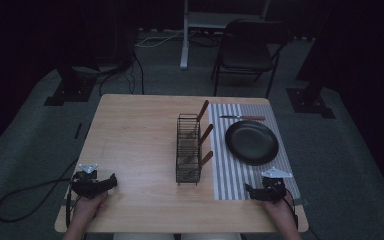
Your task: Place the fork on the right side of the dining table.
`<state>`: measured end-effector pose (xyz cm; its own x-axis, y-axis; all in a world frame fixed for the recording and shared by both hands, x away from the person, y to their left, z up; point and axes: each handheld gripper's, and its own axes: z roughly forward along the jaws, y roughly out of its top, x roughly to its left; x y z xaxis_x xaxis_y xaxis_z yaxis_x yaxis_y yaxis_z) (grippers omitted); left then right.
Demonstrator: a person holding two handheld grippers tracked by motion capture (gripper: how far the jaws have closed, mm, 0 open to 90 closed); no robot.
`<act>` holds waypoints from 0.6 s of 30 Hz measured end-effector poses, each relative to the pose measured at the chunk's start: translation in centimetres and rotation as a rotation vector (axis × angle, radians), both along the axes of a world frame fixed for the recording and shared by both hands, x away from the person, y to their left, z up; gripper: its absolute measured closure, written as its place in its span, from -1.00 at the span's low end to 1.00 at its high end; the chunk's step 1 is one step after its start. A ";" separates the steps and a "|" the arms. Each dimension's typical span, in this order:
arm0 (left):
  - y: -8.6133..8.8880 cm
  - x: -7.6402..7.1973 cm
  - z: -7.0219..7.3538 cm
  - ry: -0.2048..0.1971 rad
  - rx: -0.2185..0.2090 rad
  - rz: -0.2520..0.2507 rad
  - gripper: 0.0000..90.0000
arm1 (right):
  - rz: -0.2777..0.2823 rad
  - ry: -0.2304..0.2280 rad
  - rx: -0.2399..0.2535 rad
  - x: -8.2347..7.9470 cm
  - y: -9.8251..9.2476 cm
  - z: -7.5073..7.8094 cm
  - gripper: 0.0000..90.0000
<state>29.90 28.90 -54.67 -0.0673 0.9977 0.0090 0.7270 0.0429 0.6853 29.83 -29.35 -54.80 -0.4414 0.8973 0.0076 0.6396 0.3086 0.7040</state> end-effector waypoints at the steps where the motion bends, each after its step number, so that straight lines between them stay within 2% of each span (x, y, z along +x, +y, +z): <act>1: 0.0 0.0 0.0 0.000 0.000 0.001 -0.98 | -0.001 0.001 0.000 0.0 0.0 0.0 -0.74; 4: 0.2 -0.1 0.0 0.003 0.000 -0.028 -0.98 | -0.001 0.002 -0.001 0.0 0.0 0.0 -0.74; 18: 0.2 -0.2 0.0 -0.002 0.000 -0.024 -0.98 | 0.010 0.027 -0.012 0.0 0.0 0.2 -0.75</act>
